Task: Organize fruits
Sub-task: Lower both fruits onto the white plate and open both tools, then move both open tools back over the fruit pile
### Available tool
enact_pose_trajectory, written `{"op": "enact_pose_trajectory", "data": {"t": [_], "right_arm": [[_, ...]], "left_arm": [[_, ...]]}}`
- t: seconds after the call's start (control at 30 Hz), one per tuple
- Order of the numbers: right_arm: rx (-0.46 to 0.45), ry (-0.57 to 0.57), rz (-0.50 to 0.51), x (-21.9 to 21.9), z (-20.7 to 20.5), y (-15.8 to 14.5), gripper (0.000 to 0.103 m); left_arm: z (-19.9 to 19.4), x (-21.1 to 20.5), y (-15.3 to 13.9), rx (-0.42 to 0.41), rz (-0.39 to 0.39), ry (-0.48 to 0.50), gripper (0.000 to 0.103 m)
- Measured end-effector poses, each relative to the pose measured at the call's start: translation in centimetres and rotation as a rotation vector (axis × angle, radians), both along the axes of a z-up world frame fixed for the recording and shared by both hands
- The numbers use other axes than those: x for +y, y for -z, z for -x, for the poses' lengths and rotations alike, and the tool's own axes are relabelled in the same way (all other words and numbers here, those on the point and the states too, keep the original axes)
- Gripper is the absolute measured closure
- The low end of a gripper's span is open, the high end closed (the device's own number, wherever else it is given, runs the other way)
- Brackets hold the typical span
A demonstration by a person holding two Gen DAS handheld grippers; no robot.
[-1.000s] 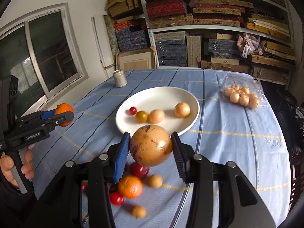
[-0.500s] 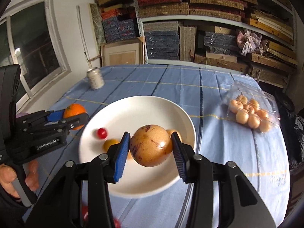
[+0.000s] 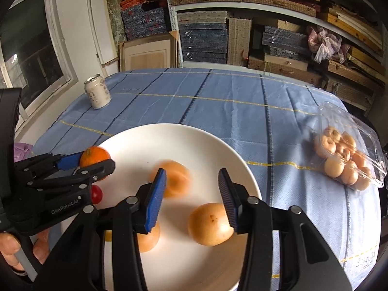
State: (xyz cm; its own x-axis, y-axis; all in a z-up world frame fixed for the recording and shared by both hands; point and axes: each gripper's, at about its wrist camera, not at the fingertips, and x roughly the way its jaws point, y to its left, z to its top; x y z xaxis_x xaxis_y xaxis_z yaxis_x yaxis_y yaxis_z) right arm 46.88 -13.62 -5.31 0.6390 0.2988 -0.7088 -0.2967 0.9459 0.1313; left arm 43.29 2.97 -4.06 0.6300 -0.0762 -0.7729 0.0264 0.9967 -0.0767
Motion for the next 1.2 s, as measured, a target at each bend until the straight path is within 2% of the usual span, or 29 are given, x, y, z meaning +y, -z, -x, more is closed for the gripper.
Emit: {"op": "enact_pose_trajectory", "data": {"t": [0.07,0.13,0.33,0.47,0.5,0.53,0.57,0.63,0.77,0.8,0.93,1.1,1.17,1.2], "right_arm": [[-0.004,0.001,-0.004,-0.3,0.5,-0.1,0.059],[-0.005,0.002,-0.011,-0.9,1.6,-0.2,0.059],[-0.01,-0.017,-0.045,-2.6,7.0,-1.5,0.059],[-0.013,-0.064,-0.037,-3.3,14.0,-2.6,0.058],[-0.013,-0.077,-0.035,-3.4,15.9,-2.6,0.055],[-0.012,-0.09,-0.036,-3.5,17.6,-2.7,0.048],[-0.007,-0.1,-0.042,-3.6,19.9,-2.5,0.043],[-0.002,-0.113,-0.056,-3.9,23.5,-1.8,0.029],[0.006,-0.162,0.008,-3.0,30.1,0.8,0.029],[0.011,-0.171,0.024,-2.7,31.1,1.4,0.029],[0.026,-0.175,0.082,-1.1,32.8,3.6,0.048],[0.015,-0.176,0.112,0.2,33.2,4.7,0.053],[0.013,-0.189,0.131,0.8,33.0,4.8,0.061],[0.013,-0.195,0.145,1.1,33.1,4.9,0.071]], "left_arm": [[0.5,0.4,-0.5,-0.011,0.029,-0.009,0.028],[1.0,0.7,-1.1,-0.027,0.045,-0.017,0.017],[5.0,1.4,-3.5,-0.058,0.042,-0.005,0.017],[10.3,2.1,-4.9,-0.089,0.044,0.026,0.016],[11.8,2.2,-5.2,-0.099,0.034,0.039,0.016],[13.8,2.2,-5.4,-0.114,0.014,0.047,0.012],[15.5,2.2,-5.5,-0.124,-0.004,0.054,0.004],[19.6,2.4,-5.4,-0.15,-0.011,0.072,0.004],[25.6,2.3,-3.6,-0.136,-0.038,0.114,0.003],[26.5,2.4,-3.1,-0.13,-0.043,0.118,0.003],[30.1,2.3,-0.8,-0.092,-0.057,0.132,0.003],[32.5,2.0,0.5,-0.079,-0.07,0.144,0.004],[32.8,1.9,0.9,-0.067,-0.062,0.151,0.004],[32.9,1.7,1.0,-0.061,-0.066,0.153,0.003]]}}
